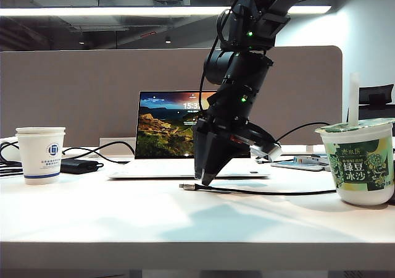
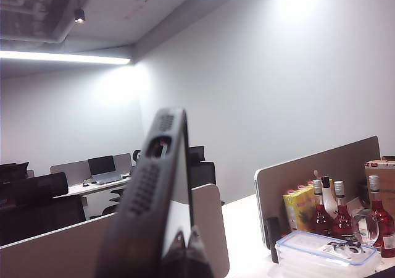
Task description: Pick up the black phone, pick up the charger plug, insert the charger plug into the phone's charging port, and finally place the connected phone back on the desk.
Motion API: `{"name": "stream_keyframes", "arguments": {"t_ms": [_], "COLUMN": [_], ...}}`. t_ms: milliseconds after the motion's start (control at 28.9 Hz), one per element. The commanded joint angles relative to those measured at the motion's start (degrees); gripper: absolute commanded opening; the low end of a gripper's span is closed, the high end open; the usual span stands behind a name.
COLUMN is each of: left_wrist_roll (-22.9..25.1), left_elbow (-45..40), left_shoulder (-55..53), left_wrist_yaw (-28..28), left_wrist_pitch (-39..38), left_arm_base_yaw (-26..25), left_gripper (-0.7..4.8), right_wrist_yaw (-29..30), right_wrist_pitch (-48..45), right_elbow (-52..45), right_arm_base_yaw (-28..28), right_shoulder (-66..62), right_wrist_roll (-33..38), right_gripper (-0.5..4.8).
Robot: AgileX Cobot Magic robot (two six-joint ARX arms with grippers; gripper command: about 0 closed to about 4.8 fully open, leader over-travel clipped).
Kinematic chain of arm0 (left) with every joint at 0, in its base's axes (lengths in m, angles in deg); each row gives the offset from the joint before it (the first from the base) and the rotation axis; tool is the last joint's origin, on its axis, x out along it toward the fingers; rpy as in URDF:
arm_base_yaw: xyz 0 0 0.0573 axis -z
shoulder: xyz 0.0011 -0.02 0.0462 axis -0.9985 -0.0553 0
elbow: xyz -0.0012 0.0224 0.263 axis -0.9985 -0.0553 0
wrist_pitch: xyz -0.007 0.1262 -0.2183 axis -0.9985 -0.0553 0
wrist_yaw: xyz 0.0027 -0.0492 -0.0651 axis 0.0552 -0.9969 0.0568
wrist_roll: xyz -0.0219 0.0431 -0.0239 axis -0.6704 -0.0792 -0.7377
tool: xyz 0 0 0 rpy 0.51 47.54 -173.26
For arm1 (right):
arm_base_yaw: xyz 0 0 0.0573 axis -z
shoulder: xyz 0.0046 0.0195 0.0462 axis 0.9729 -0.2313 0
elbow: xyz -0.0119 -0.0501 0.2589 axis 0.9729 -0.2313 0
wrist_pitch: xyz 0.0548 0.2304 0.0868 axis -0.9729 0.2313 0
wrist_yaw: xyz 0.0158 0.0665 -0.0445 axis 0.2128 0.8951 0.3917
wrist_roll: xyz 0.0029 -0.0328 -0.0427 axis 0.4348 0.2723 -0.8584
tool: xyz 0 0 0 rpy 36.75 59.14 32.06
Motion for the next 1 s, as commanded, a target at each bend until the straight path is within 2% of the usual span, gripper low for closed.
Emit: {"name": "stream_keyframes", "arguments": {"t_ms": [35,588,1003], "left_wrist_roll": [0.22,0.07,0.15], "left_elbow": [0.46,0.46,0.46], "left_shoulder": [0.28,0.31,0.98], "left_wrist_yaw": [-0.07,-0.31,-0.31], "left_wrist_pitch": [2.21,3.06,3.13], "left_arm_base_yaw": [-0.09,-0.09,-0.09], "left_gripper": [-0.07,-0.07,-0.07], "right_wrist_yaw": [-0.90,2.54,3.04], "right_wrist_pitch": [0.11,-1.22,-0.74], "right_elbow": [0.20,0.22,0.22], "right_arm_base_yaw": [-0.22,-0.22,-0.92], "right_shoulder": [0.31,0.22,0.22], "right_wrist_roll": [-0.13,0.31,0.52], "right_gripper": [1.56,1.56,1.49]}}
